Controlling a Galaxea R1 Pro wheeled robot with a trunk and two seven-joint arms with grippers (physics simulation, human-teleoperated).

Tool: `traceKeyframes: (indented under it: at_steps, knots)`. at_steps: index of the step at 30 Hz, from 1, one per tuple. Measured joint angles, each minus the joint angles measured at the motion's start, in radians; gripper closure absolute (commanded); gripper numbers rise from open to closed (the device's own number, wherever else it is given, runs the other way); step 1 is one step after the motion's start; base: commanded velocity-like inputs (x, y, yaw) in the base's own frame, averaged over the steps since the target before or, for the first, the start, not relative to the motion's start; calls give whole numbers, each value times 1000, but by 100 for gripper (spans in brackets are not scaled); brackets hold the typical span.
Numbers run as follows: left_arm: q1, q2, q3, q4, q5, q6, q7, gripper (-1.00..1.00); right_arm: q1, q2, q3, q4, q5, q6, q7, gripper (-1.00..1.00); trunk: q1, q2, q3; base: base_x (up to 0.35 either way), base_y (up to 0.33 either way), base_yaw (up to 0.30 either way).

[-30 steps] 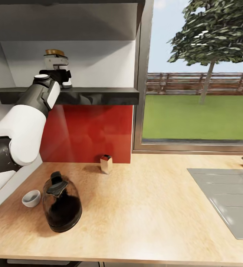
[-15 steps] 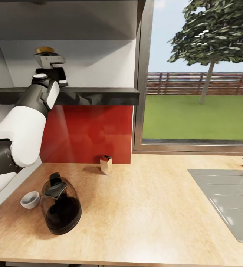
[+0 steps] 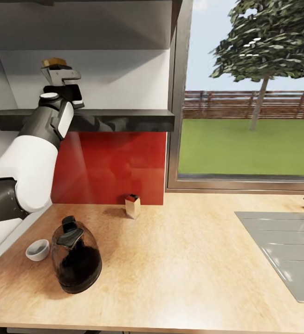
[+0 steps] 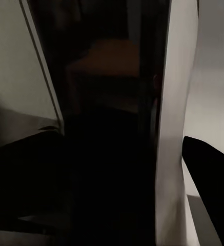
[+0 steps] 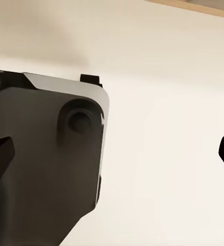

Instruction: Set up a coffee station on the kitchen countertop: keep the coffee maker on the countertop, move the bottle of coffee from the kitchen shelf to the counter next to the coffee maker, place a paper coffee filter on top of the coffee maker, put the saucer next to the coffee maker with the coffee cup on the saucer, and place the electric kettle next to the coffee maker.

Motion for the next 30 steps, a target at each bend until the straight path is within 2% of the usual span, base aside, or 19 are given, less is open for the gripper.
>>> traceKeyframes:
  at_steps: [6, 14, 17, 30]
  knots:
    - [9, -3, -2, -22, -2, 4, -2, 100, 0, 3, 0, -1, -1, 0, 3, -100, 0, 1, 0, 0, 0, -11]
    - [9, -4, 0, -37, -2, 26, -3, 100, 0, 5, -1, -2, -1, 1, 5, -100, 0, 0, 0, -9, -9, -245]
    - [9, -4, -1, -34, -3, 27, -3, 100, 0, 5, -2, -2, -1, 1, 4, -100, 0, 0, 0, -142, -144, -207]
    - [9, -3, -5, -24, -9, 26, 0, 100, -1, 0, 1, -2, -1, -4, 4, -100, 0, 0, 0, -172, -192, -8]
